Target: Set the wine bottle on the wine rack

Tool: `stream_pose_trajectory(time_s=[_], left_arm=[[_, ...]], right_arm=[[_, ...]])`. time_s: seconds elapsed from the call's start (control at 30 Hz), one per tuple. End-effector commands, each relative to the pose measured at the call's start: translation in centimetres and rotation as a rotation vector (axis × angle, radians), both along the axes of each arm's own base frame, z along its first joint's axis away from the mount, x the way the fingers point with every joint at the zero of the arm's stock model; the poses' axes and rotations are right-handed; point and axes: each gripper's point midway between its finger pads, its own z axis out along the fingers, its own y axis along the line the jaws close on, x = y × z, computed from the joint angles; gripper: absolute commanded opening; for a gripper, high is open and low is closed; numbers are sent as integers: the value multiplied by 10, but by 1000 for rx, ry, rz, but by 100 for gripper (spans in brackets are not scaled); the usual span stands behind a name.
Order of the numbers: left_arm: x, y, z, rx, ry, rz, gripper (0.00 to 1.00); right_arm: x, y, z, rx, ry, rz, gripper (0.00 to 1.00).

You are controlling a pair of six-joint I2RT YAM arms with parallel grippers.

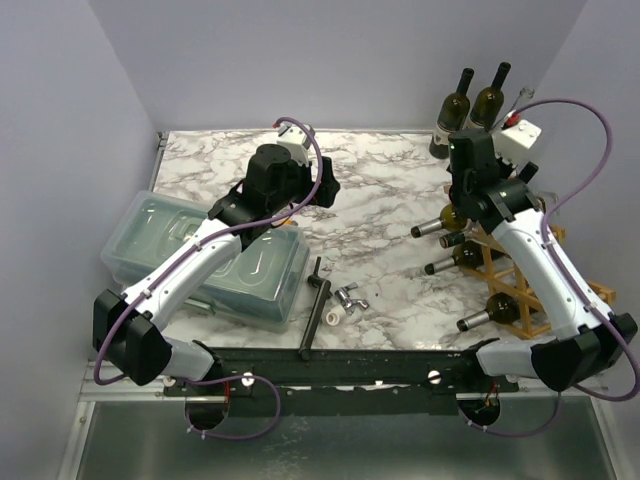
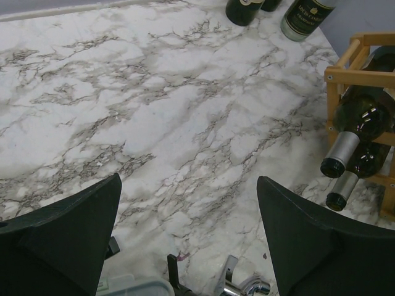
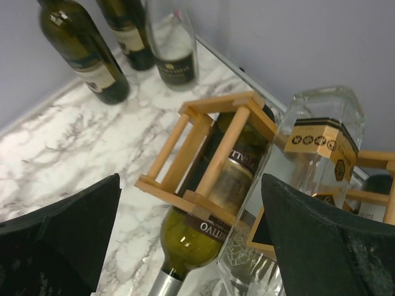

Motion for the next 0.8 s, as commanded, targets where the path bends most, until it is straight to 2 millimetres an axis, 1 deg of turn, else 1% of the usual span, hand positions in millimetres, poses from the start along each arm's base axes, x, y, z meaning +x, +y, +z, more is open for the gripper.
stream_pose_trajectory(time_s=[0.0,0.07,0.17,0.23,0.33,0.4,0.53,0.6,0.67,0.77], left_arm=[[2,-5,7,0,-18,-9,92],[2,-5,6,3,-18,-11,92],[2,-6,6,6,-20,-12,92],[1,-5,7,4,-21,-12,92],[1,-5,9,-2,-22,-13,92],[1,-5,10,-3,-23,-12,92],[0,-7,10,-10,-17,-19,92],[-1,-7,9,-12,-14,-20,92],[-1,-8,10,-14,-15,-22,92],[0,-8,10,-13,-14,-21,92]], right_arm=[[-11,-17,-18,65,23,-148,94],[-9,-20,-19,93,23,-175,89],[-9,-29,-14,106,28,-238,88],[-9,-37,-17,106,60,-276,88],[-5,-44,-31,173,118,-298,88],[-2,-45,-39,200,146,-308,87],[8,-42,-46,208,146,-311,85],[15,-40,-49,218,143,-299,81],[21,-38,-53,218,144,-301,75],[27,-39,-60,206,162,-317,74]])
